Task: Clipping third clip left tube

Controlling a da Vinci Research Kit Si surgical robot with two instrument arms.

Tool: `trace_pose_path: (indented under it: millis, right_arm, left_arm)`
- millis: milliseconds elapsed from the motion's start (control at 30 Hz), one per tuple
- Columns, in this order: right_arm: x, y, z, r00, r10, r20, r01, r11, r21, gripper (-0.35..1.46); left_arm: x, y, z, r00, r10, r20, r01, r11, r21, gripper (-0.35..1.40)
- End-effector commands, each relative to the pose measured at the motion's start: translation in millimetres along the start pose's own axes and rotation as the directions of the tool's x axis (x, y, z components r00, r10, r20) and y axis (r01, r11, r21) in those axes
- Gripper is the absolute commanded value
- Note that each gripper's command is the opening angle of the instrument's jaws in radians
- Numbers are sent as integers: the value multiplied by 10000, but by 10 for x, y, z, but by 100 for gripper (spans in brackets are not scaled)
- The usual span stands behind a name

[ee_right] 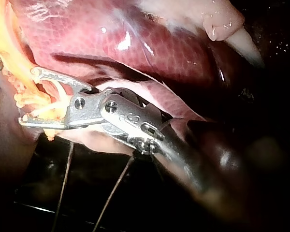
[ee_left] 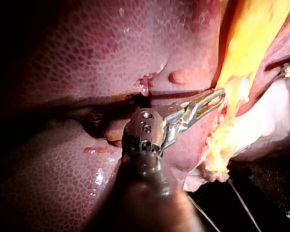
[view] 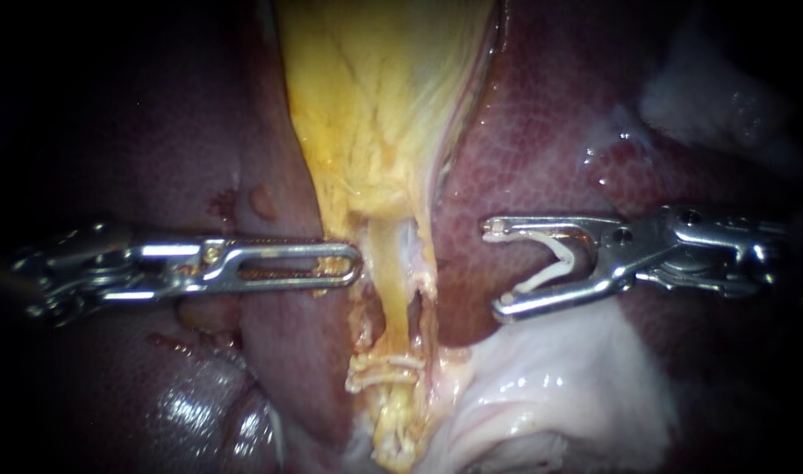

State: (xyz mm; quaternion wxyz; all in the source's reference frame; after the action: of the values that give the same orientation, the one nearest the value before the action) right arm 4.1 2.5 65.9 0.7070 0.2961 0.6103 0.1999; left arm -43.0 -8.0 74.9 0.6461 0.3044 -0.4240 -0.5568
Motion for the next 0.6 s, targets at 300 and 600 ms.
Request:
trace_pose_path:
  millis: [300, 600]
  right_arm:
    - [-11, 0, 10, 10000, -84, -1, 84, 9999, 79, 60]
    - [-74, 6, 69, 9999, 127, -56, -123, 9985, 537, 60]
  left_arm:
    - [-31, -19, -58, 9996, -197, 201, 197, 9998, 21, -35]
    - [-44, -28, -92, 9984, -317, 471, 317, 9995, 19, -35]
